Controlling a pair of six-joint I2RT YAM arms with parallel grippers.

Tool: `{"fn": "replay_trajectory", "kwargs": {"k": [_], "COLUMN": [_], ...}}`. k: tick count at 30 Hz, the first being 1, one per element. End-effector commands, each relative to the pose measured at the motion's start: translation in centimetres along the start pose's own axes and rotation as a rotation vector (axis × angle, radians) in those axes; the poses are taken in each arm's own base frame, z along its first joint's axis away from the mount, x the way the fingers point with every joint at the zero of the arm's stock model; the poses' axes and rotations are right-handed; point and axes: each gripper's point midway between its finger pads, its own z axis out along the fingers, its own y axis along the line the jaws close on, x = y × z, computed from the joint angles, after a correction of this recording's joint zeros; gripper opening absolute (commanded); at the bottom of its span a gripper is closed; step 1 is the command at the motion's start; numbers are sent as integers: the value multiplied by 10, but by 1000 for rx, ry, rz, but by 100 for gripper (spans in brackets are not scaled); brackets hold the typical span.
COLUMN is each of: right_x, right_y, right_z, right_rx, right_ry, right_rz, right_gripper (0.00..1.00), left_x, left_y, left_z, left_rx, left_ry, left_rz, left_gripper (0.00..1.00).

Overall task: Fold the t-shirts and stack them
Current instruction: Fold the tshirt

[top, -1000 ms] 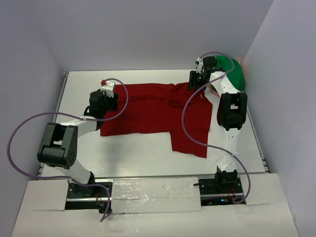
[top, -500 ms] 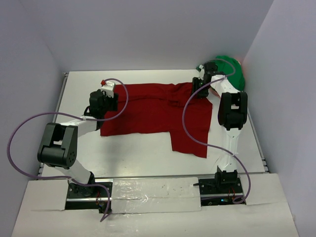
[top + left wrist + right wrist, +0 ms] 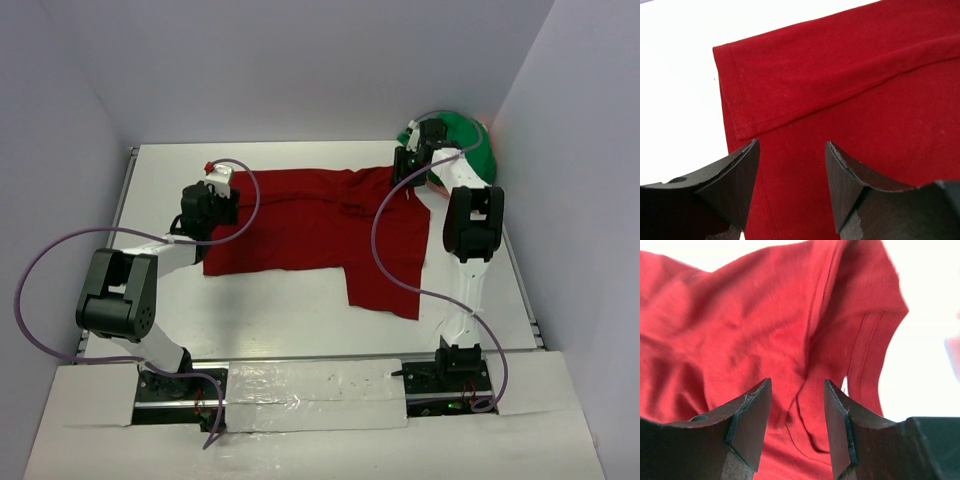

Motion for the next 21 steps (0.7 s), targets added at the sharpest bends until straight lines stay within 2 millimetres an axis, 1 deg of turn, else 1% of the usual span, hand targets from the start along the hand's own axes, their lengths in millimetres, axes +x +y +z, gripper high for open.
{"fn": "replay_trajectory", "kwargs": {"k": [1, 2, 3, 4, 8, 9, 10, 11, 12, 14, 21], "right_x": [-39, -41, -31, -42, -38, -35, -37, -31, -33, -28, -23], "right_y": [2, -2, -4, -2, -13, -13, -12, -9, -9, -6, 6], "right_z": [-10, -10, 0, -4, 3, 4, 3, 6, 5, 6, 3], "right_rx": [-85, -101, -115, -133, -136, -146, -156, -181, -186, -209, -275], "right_ry": [-85, -79, -37, -56, -39, -28, -28, -2, -2, 18, 27], "right_rz": [31, 54, 77, 84, 109, 127, 134, 148, 159, 171, 182], "right_gripper": [53, 53, 53, 52, 52, 52, 52, 52, 51, 51, 51], "left_x": [-24, -23, -24, -24, -24, -25, -24, -23, -22, -23, -23], "left_y": [-1, -1, -1, -1, 0, 0, 0, 0, 0, -1, -1], "left_z": [3, 3, 4, 4, 3, 3, 4, 5, 5, 6, 6], "left_rx": [4, 5, 3, 3, 2, 0, 0, 2, 1, 2, 3], "left_ry": [-50, -47, -47, -47, -47, -48, -45, -40, -37, -37, -37], "left_rz": [12, 12, 13, 13, 15, 15, 15, 16, 16, 17, 15], "left_gripper": [64, 64, 64, 64, 64, 64, 64, 64, 64, 64, 64]}}
